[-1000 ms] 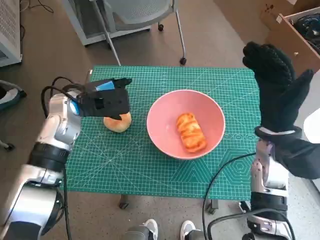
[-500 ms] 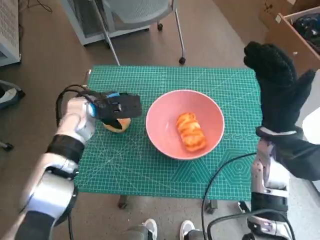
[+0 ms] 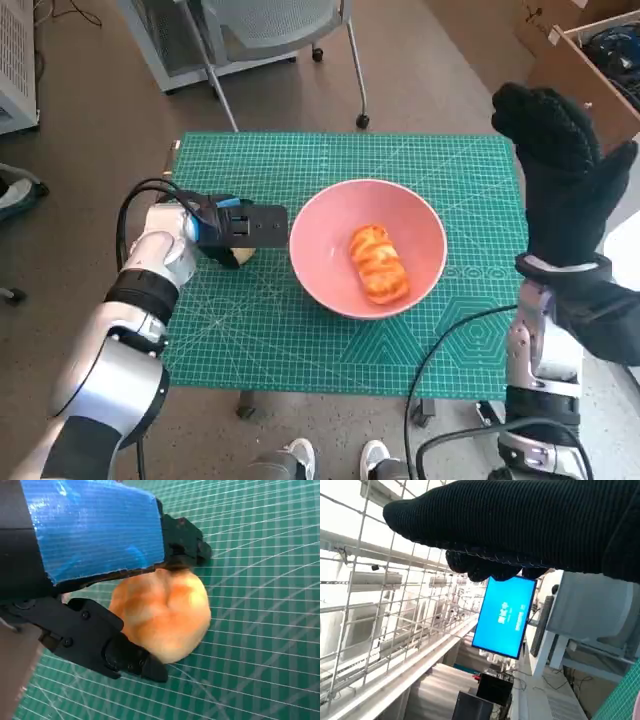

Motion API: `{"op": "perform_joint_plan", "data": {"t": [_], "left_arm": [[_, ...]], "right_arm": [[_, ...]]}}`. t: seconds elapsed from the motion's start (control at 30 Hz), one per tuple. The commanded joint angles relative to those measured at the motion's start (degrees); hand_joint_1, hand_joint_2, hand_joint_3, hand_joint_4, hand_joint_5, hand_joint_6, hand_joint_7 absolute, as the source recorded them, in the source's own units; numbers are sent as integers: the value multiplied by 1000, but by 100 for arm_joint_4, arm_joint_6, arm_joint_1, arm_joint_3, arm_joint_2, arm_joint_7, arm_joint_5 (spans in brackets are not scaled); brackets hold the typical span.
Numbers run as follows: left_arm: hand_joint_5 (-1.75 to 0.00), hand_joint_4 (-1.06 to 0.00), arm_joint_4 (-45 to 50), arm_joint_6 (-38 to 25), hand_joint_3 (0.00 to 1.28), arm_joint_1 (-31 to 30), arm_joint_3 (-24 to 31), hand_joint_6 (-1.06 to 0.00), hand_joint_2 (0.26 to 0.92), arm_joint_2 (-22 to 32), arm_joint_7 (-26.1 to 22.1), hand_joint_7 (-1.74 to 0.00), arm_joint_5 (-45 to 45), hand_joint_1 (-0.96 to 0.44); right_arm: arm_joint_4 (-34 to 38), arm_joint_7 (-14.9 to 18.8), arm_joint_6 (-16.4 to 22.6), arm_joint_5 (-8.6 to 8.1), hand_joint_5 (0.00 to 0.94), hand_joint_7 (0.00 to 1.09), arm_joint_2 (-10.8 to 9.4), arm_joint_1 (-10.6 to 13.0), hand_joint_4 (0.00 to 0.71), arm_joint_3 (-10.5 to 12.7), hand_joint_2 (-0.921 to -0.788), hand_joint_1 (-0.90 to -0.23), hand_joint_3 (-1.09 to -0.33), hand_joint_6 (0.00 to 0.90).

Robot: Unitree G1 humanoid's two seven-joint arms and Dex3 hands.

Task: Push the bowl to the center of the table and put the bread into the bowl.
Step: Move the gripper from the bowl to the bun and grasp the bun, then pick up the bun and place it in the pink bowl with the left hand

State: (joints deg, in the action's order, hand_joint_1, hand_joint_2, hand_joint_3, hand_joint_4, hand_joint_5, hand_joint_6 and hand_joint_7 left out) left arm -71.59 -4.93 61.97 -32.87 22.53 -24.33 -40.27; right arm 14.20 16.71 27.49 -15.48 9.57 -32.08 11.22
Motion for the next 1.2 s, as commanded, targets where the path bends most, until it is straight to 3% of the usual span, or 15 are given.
{"op": "perform_joint_plan", "data": {"t": [0.03, 0.13, 0.23, 0.3, 0.57, 0.9, 0.97, 1.03, 1.1, 1.2], "left_arm": [[-558, -561, -143, -60, 10, 72, -35, -649, 905, -10, -13, -225, -40, -102], [-1005, -640, -101, -112, 84, 86, 39, -564, 915, 12, 35, -896, 33, -34], [-1079, -679, -24, -61, 96, 105, 103, -549, 919, 63, 171, -1163, 80, -11], [-1077, -690, 55, -5, 97, 118, 159, -548, 920, 110, 237, -1242, 127, -6], [-1124, -710, 944, 222, 79, 130, 625, -579, 920, 411, 394, -1231, 479, 1], [-1200, -678, 4002, -16, 73, -637, 1372, -634, 918, 910, -59, -1141, 914, 1], [-1172, -602, 4667, -24, 105, -850, 1556, -646, 919, 962, -104, -1228, 1041, 2], [-1219, -577, 5196, -39, 129, -1030, 1713, -604, 920, 958, -114, -1252, 1152, 2], [-1163, -556, 5658, -24, 131, -1205, 1865, -632, 920, 893, -80, -1296, 1269, 2], [-1101, -620, 6163, 88, 100, -1440, 2042, -647, 917, 767, -12, -1282, 1482, 3]], "right_arm": [[-2, -39, -71, 32, 0, 629, 11, 158, 371, 6, -921, -500, -599, 131], [22, -36, -72, 26, 0, 629, 6, 155, 371, 6, -921, -500, -599, 131], [23, -26, -74, 15, 0, 630, 7, 159, 371, 7, -921, -499, -599, 131], [16, -25, -73, 18, 0, 630, 9, 163, 371, 5, -921, -499, -599, 131], [-14, -10, -112, -3, 0, 633, 7, 172, 371, -7, -921, -494, -601, 134], [-13, -5, -115, 7, 0, 637, -17, 179, 370, -40, -921, -497, -601, 134], [2, 2, -108, 11, 0, 637, -17, 170, 370, -44, -921, -496, -601, 133], [8, 9, -107, 12, 0, 637, -15, 165, 370, -47, -921, -496, -601, 132], [14, 17, -110, 8, 0, 637, -12, 161, 370, -48, -921, -497, -601, 131], [21, 25, -113, 3, 0, 638, -7, 157, 370, -47, -921, -497, -601, 133]]}}
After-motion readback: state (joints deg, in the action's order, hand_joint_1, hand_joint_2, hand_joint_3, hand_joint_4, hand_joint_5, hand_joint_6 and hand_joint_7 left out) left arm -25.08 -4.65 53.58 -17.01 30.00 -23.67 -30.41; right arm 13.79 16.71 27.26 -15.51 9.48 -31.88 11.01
